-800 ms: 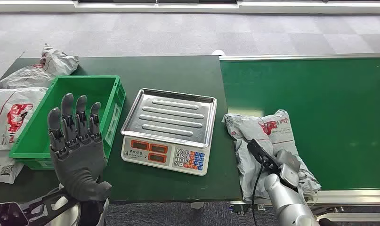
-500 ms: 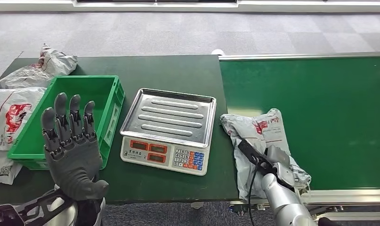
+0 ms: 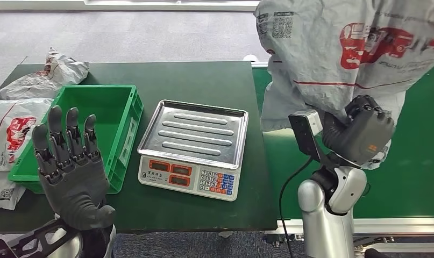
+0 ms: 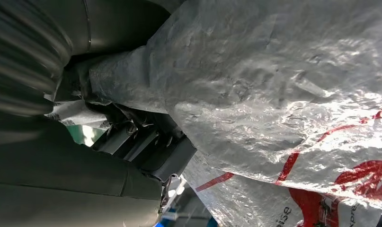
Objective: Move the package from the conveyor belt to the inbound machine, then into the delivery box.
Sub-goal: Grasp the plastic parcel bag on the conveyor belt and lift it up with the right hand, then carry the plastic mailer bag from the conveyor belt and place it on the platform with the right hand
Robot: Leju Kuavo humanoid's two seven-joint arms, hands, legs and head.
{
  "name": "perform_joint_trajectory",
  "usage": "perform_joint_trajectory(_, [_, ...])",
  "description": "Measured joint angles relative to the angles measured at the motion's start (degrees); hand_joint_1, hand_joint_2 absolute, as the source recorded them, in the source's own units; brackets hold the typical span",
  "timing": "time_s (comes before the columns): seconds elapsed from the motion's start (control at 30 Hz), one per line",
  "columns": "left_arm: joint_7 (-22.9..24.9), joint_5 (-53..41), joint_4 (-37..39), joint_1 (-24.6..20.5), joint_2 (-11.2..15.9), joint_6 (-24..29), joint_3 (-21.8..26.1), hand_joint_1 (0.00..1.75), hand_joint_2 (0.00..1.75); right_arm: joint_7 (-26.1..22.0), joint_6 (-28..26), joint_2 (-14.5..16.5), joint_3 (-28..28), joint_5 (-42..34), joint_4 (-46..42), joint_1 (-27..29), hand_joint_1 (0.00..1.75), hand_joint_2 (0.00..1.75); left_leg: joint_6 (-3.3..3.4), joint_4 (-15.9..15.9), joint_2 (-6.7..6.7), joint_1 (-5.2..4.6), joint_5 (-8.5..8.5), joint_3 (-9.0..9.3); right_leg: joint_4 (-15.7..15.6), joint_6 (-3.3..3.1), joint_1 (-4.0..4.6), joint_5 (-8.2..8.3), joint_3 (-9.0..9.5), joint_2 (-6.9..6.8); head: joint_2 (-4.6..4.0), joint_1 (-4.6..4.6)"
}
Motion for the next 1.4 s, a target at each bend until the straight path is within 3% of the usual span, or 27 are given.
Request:
perform_joint_trajectory(0.17, [0.00,0.52,0.54,-0.09,-0.02,-0.02,-0.14,0.00,1.75,-0.41,-0.34,0.08,2.01,-1.43,-4.84,1.26,1.75,1.75,0.01,0.00,0.01,-0.01,-0.01,-0.02,-0.01,0.01,-0.01,0.01,0.02,0.01,0.00,0.00])
perform_joint_trajectory(0.4, [0.00,0.89,1.15,-0.26,-0.02,-1.40,-0.25,0.00,1.75,-4.66,15.28,-0.02,9.49,-7.96,-1.06,-2.95,1.75,1.75,-0.05,-0.01,0.09,0.01,0.06,-0.02,0.04,-0.05,0.07,0.06,-0.02,0.08,0.00,0.00])
perform_joint_trajectory(0.53, [0.03,1.16,2.52,-1.50,-0.05,-3.74,-0.52,0.00,1.75,-8.92,22.00,0.72,15.64,-12.29,8.17,-9.47,1.75,1.75,-0.14,-0.01,0.16,0.02,0.14,-0.04,0.11,-0.12,0.08,0.12,-0.10,0.17,0.00,-0.01])
perform_joint_trajectory(0.7, [0.04,1.19,4.50,-2.63,-0.11,-4.24,-1.50,0.00,1.75,-9.70,21.11,3.90,22.97,-16.07,22.28,-17.36,1.75,1.75,-0.21,-0.01,0.06,0.07,0.21,-0.03,0.13,-0.15,0.14,0.13,-0.11,0.15,0.00,0.00])
perform_joint_trajectory(0.9, [0.04,1.45,5.75,-2.83,-0.09,-4.09,-1.78,0.00,1.75,-8.23,18.89,5.44,27.67,-17.46,31.73,-20.88,1.75,1.75,-0.21,-0.01,0.02,0.07,0.20,-0.07,0.12,-0.15,0.13,0.12,-0.11,0.13,0.00,-0.01])
perform_joint_trajectory(1.03, [0.04,1.45,6.28,-2.89,-0.09,-4.04,-1.79,0.00,1.75,-8.17,17.86,5.69,28.49,-18.05,34.93,-21.68,0.04,1.75,-0.20,-0.01,0.02,0.06,0.18,-0.08,0.11,-0.14,0.11,0.11,-0.13,0.13,0.00,-0.01])
perform_joint_trajectory(1.17, [0.04,1.47,6.68,-2.94,-0.09,-3.55,-1.79,0.00,1.75,-6.64,15.80,5.81,28.66,-16.54,36.67,-21.93,0.00,0.00,-0.20,-0.01,0.01,0.05,0.18,-0.08,0.10,-0.14,0.11,0.11,-0.13,0.11,0.00,-0.01])
perform_joint_trajectory(1.23, [0.04,1.49,6.86,-2.95,-0.08,-3.13,-1.79,0.00,1.75,-4.95,13.11,5.80,28.67,-14.40,37.34,-21.92,0.00,0.00,-0.20,-0.01,0.02,0.05,0.18,-0.08,0.10,-0.14,0.12,0.11,-0.14,0.11,0.00,-0.01])
perform_joint_trajectory(1.37, [0.04,1.55,7.14,-2.96,-0.02,-2.39,-1.79,0.00,1.75,-2.53,9.07,5.66,28.67,-9.91,37.83,-21.61,0.00,1.75,-0.20,-0.01,0.03,0.06,0.18,-0.07,0.11,-0.14,0.12,0.11,-0.15,0.13,0.00,-0.01])
perform_joint_trajectory(1.4, [0.03,1.52,7.17,-2.96,0.00,-2.19,-1.79,0.00,1.75,-2.04,8.97,5.64,28.67,-9.17,37.83,-21.48,0.00,1.75,-0.20,-0.01,0.03,0.06,0.18,-0.07,0.11,-0.14,0.13,0.11,-0.15,0.13,0.00,-0.01])
